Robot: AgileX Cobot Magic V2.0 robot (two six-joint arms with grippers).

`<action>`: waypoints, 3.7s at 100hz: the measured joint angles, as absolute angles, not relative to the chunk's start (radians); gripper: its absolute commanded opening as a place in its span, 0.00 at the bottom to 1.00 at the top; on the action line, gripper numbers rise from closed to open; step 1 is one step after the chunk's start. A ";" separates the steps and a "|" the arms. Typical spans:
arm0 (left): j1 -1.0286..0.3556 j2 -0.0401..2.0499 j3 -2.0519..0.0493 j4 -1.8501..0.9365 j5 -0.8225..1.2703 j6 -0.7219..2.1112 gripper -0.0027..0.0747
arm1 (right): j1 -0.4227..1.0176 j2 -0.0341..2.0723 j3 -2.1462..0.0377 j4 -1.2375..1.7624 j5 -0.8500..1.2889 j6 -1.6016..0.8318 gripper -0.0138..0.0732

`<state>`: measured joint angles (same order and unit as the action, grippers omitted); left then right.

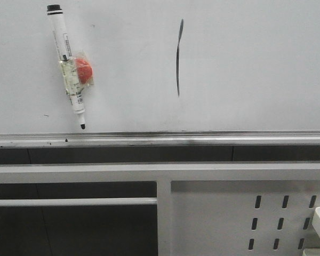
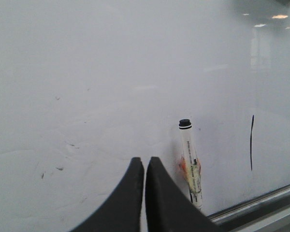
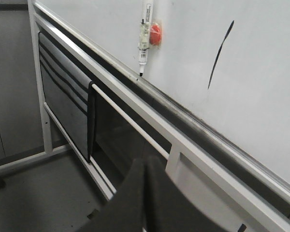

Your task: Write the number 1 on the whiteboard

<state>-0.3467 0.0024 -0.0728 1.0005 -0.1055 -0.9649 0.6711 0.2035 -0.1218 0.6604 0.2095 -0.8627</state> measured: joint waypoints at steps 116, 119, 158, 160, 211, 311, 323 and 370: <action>-0.001 -0.005 0.005 -0.119 0.131 0.118 0.01 | 0.671 0.204 -0.122 0.660 0.210 -0.863 0.08; 0.012 -0.005 0.003 -0.126 0.129 0.118 0.01 | 0.671 0.204 -0.122 0.660 0.210 -0.863 0.08; 0.020 -0.005 0.003 -0.054 0.308 0.057 0.01 | 0.671 0.204 -0.122 0.661 0.210 -0.863 0.08; 0.017 -0.005 0.003 -0.049 0.316 0.050 0.01 | 0.671 0.204 -0.122 0.661 0.210 -0.863 0.08; -0.003 -0.005 0.003 -0.029 0.334 0.031 0.01 | 0.671 0.204 -0.122 0.661 0.210 -0.863 0.08; -0.003 -0.005 0.003 -0.031 0.336 0.030 0.01 | 0.150 0.010 0.009 0.059 0.154 -0.177 0.08; -0.003 -0.005 0.003 -0.031 0.336 0.030 0.01 | 0.020 -0.008 0.009 0.043 0.249 -0.111 0.08; -0.003 -0.005 0.003 -0.031 0.336 0.030 0.01 | -0.077 -0.012 0.007 0.038 0.327 -0.054 0.08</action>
<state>-0.0030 -0.0048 0.0034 -0.0310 0.3360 0.0296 -0.0766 -0.0121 0.0074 0.0383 0.3274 -0.0543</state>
